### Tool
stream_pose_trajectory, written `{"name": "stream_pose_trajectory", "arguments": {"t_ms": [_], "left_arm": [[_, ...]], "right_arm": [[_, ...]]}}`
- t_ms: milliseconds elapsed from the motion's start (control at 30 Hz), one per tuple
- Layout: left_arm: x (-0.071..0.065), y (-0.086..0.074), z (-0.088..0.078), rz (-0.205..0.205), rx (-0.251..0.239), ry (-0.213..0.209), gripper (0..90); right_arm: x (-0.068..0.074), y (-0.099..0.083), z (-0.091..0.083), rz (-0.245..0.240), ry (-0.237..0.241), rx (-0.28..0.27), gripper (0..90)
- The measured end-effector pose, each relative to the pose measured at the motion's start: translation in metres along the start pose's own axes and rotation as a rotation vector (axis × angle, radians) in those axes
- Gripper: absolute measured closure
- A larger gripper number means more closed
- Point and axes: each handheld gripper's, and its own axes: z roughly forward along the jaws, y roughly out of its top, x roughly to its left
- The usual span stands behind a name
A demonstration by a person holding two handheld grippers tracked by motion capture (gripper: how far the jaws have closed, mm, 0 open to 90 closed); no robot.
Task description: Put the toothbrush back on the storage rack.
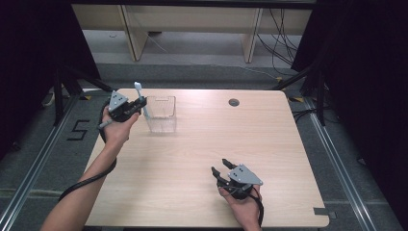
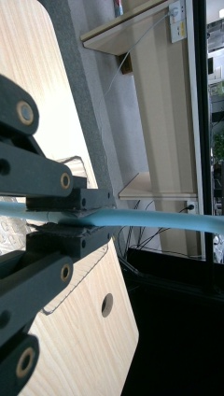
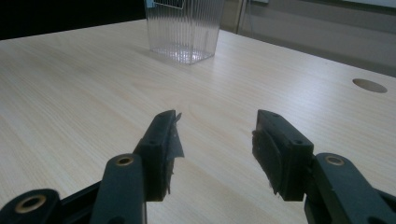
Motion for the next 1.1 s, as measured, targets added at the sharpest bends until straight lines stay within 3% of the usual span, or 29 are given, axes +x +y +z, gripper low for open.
{"name": "stream_pose_trajectory", "arguments": {"t_ms": [100,267,767,1100], "left_arm": [[0.0,-0.002,0.001,-0.002,0.003,0.002,82.2],[0.001,-0.005,0.002,0.0,0.012,0.002,82.2],[0.001,-0.012,0.004,-0.008,0.028,0.001,82.3],[0.002,-0.015,0.007,-0.01,0.038,0.002,82.3]], "right_arm": [[0.001,0.0,0.0,0.021,0.011,0.015,49.8],[-0.001,0.0,0.0,-0.011,-0.004,-0.002,49.7],[-0.001,0.0,0.001,-0.016,0.0,0.008,49.2],[0.002,-0.001,0.001,0.023,0.024,0.035,49.0]]}}
